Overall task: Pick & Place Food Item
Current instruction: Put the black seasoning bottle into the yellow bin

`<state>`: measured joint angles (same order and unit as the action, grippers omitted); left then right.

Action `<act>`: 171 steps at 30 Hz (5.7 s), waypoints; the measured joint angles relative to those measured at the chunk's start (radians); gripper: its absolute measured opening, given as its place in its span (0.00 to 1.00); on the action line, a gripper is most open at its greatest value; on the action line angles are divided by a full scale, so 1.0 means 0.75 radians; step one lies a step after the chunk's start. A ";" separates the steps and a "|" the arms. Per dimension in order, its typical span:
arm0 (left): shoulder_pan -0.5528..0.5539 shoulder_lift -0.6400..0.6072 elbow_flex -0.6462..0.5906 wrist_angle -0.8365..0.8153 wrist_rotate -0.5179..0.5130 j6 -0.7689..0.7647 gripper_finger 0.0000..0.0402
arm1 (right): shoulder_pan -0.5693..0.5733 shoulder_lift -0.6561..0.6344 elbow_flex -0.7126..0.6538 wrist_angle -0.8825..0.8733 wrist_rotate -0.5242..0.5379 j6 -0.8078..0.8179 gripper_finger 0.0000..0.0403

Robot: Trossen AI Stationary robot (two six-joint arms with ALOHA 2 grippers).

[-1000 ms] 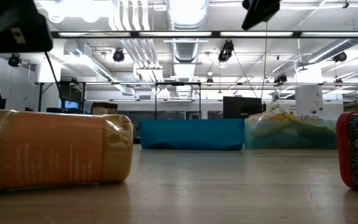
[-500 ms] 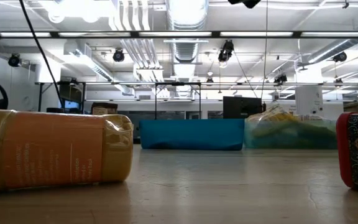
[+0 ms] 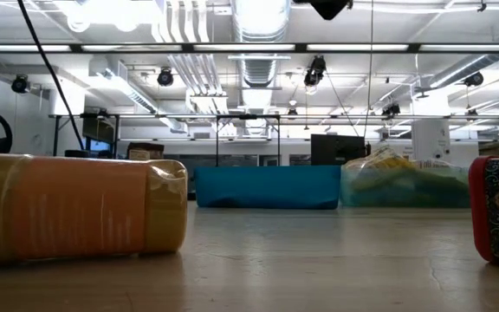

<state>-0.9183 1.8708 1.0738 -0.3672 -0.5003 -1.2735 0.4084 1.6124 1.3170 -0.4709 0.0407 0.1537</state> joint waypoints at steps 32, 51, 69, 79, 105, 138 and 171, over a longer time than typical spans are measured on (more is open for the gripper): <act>0.139 -0.031 0.001 -0.025 0.244 -0.016 0.75 | 0.006 0.052 -0.002 0.011 -0.059 -0.007 0.61; 0.239 -0.031 0.001 -0.029 0.179 0.322 0.75 | 0.006 0.090 -0.003 0.018 -0.065 0.065 0.61; 0.300 -0.027 0.001 0.061 0.182 0.599 0.75 | 0.015 0.155 -0.004 0.024 -0.087 0.336 0.61; 0.333 0.066 0.003 0.108 0.254 0.709 0.60 | 0.031 0.155 -0.004 0.048 -0.090 0.351 0.61; 0.632 -0.194 0.016 0.180 0.523 0.091 0.52 | 0.165 0.085 0.219 -0.348 0.459 -0.188 0.61; 0.939 -0.477 0.017 0.385 0.938 0.127 0.52 | 0.128 0.076 0.338 -0.455 0.694 -0.506 0.61; 0.957 -0.476 0.015 0.385 0.973 0.128 0.52 | 0.063 0.078 0.346 -0.454 0.624 -0.508 0.61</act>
<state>-0.2008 1.5135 1.0851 -0.0788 0.2292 -1.1777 0.4556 1.6711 1.5768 -0.8115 0.5086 -0.2274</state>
